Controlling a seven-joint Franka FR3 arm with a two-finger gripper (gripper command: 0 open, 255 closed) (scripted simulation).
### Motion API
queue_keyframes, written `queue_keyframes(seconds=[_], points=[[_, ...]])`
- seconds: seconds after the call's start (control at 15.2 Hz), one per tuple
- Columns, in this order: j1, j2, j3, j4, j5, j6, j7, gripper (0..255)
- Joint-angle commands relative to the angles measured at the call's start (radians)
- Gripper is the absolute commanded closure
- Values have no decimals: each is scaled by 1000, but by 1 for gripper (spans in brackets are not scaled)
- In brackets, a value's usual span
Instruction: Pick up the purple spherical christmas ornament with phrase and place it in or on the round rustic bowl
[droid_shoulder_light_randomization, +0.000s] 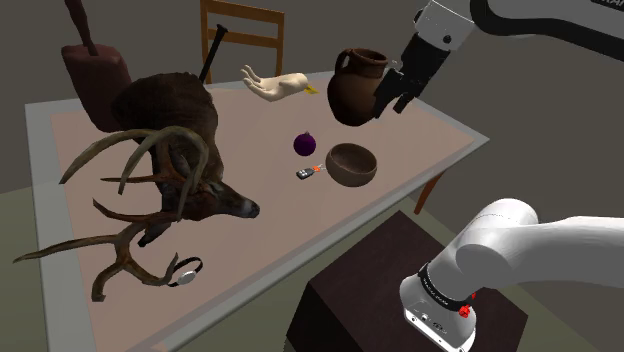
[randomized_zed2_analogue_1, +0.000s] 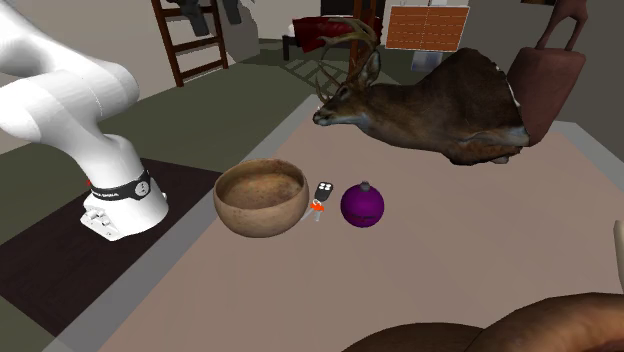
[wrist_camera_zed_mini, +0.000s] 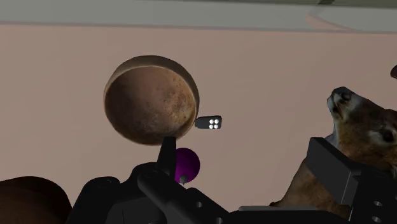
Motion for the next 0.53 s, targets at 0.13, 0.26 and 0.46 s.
queue_keyframes(seconds=[0.13, 0.26, 0.46], points=[[-15, 69, 45, 11, -16, 47, 50, 0], [-32, 142, 90, 27, -37, 90, 103, 0], [-62, 258, 154, 64, -81, 145, 189, 0]])
